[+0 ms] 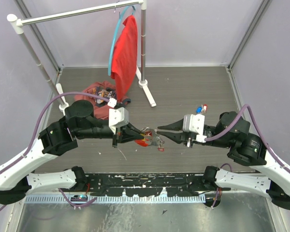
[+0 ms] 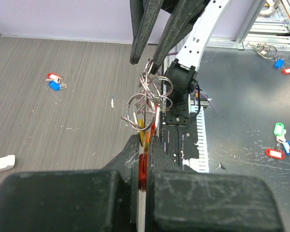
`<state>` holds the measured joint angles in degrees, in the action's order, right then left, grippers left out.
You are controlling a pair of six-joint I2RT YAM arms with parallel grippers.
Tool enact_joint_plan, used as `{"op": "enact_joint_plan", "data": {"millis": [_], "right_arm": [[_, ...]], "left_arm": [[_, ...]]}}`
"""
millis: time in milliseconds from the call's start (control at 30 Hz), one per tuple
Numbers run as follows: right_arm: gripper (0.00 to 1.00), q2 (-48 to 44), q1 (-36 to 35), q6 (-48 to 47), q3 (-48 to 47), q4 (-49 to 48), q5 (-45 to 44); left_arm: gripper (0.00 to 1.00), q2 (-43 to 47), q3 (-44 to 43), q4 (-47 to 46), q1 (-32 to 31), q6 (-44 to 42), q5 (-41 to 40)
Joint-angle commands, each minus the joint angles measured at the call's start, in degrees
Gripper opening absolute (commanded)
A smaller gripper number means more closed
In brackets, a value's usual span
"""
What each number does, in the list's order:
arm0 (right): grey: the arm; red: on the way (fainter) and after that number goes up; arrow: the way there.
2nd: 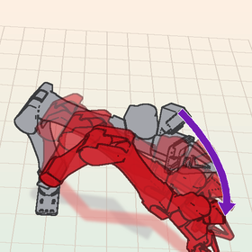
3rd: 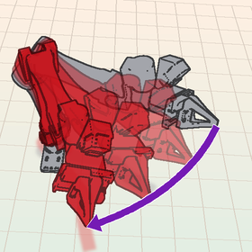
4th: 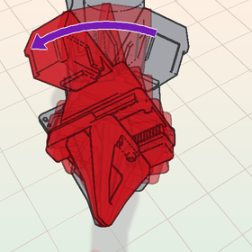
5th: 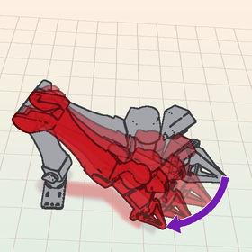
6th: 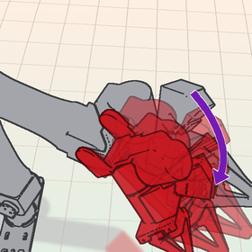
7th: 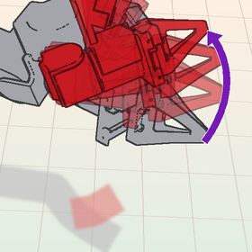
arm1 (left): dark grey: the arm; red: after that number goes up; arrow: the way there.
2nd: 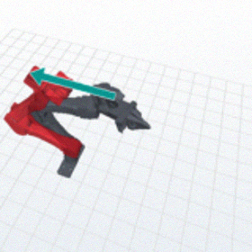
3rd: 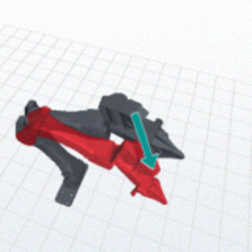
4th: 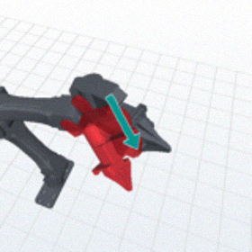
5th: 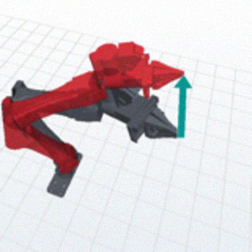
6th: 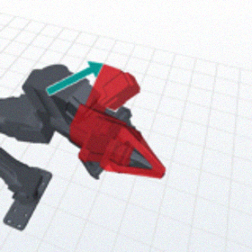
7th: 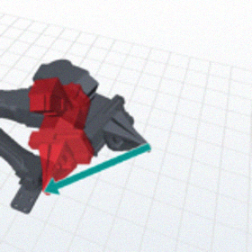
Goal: Put the keys on the keyring
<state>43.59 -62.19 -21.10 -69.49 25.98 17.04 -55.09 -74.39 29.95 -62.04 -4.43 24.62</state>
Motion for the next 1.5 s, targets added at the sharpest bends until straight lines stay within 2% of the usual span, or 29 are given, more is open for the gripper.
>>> {"op": "enact_joint_plan", "data": {"millis": [0,467,633,833,933,1167,1467], "right_arm": [[0.2,0.39,-0.22,-0.34,-0.47,-3.77,0.02],[0.14,0.76,-0.26,-0.46,-2.12,-0.63,-2.26],[0.01,1.23,-0.23,-0.24,-2.35,-0.34,-2.54],[0.01,-0.52,-0.22,-2.14,-1.0,-2.3,-2.91],[0.01,-1.45,-0.22,-5.1,-0.28,-3.19,-2.9],[0.01,-4.22,-0.21,-20.46,1.87,-2.0,1.85],[0.01,-1.6,-0.21,-30.86,-3.04,7.53,-2.9]], "left_arm": [[0.0,0.74,-1.86,-1.82,0.03,-0.05,1.14],[0.0,1.58,-1.81,-1.3,0.08,-0.48,1.05],[0.0,1.79,-1.8,-1.02,0.06,-0.76,1.33],[0.0,2.25,-1.68,-0.79,0.05,-1.24,1.48],[0.0,2.31,-2.03,-0.42,0.0,-1.67,1.6],[0.0,0.63,-4.57,4.49,0.03,-6.71,0.54],[0.0,-3.27,-10.11,12.06,0.02,-15.08,-4.11]]}}
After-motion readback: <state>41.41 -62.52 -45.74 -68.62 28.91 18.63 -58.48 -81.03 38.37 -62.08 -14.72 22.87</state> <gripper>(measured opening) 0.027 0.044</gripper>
